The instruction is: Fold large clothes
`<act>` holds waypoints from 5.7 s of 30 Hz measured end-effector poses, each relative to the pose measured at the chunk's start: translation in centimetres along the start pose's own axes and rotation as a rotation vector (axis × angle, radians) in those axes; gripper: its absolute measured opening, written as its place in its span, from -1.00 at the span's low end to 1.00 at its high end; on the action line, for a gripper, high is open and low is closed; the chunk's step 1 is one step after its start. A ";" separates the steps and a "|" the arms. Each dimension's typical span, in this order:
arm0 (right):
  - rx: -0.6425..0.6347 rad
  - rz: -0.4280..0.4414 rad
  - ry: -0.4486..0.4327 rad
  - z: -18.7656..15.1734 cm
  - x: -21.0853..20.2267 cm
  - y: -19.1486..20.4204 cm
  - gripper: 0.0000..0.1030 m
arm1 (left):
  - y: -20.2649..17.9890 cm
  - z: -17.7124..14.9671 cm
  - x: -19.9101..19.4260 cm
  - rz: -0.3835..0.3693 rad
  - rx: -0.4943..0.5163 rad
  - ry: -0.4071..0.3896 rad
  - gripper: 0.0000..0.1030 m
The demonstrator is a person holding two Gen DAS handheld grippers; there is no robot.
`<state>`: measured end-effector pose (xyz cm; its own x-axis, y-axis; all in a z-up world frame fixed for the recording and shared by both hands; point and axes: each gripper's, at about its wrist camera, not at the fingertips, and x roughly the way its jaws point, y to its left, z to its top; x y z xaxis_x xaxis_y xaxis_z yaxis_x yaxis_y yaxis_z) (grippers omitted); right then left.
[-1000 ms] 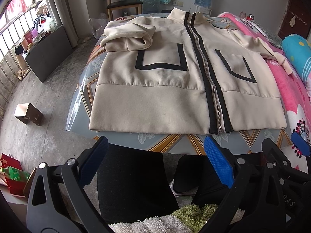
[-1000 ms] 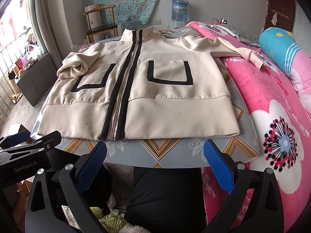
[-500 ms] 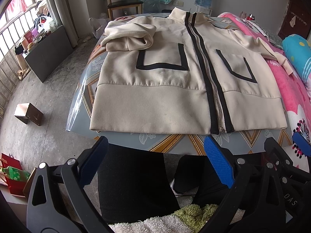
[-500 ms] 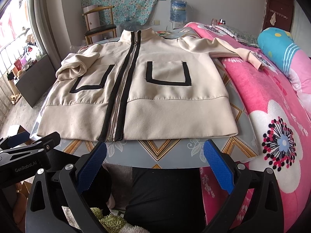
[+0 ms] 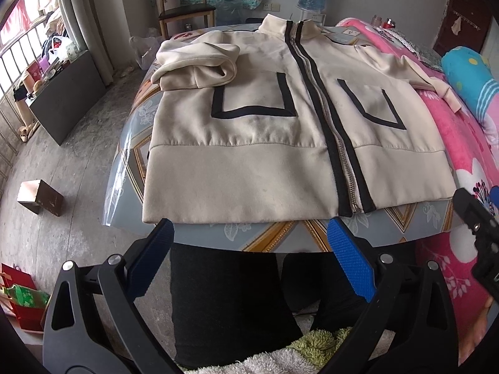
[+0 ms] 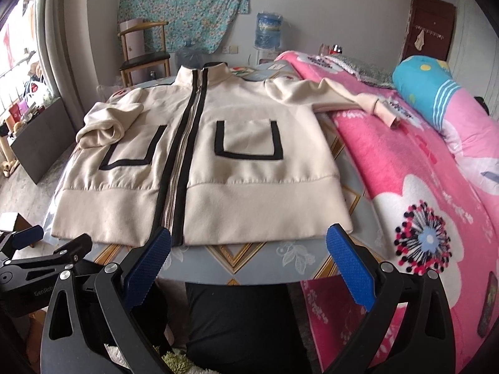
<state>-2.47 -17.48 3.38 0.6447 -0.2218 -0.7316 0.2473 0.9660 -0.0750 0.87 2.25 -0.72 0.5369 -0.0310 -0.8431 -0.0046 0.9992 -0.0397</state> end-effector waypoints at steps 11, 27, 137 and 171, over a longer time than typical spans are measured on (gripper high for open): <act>-0.082 0.051 -0.165 5.7 -0.7 2.0 0.89 | 3.5 3.4 -0.4 -0.068 0.031 -0.156 0.85; -0.083 0.684 0.142 15.1 14.3 14.0 0.89 | 10.0 8.7 5.9 -0.166 -0.100 -0.111 0.85; 0.185 0.527 0.414 19.5 27.6 -1.2 -0.18 | 9.6 16.5 15.9 0.250 0.048 0.030 0.41; 0.225 0.423 0.216 24.9 23.7 -7.8 -0.95 | 10.9 18.8 16.3 0.252 0.028 -0.027 0.21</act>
<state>28.87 -33.57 3.54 0.5640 0.2367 -0.7911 0.1624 0.9076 0.3873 25.46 13.11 -4.79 0.5439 0.2197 -0.8099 -0.1178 0.9756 0.1855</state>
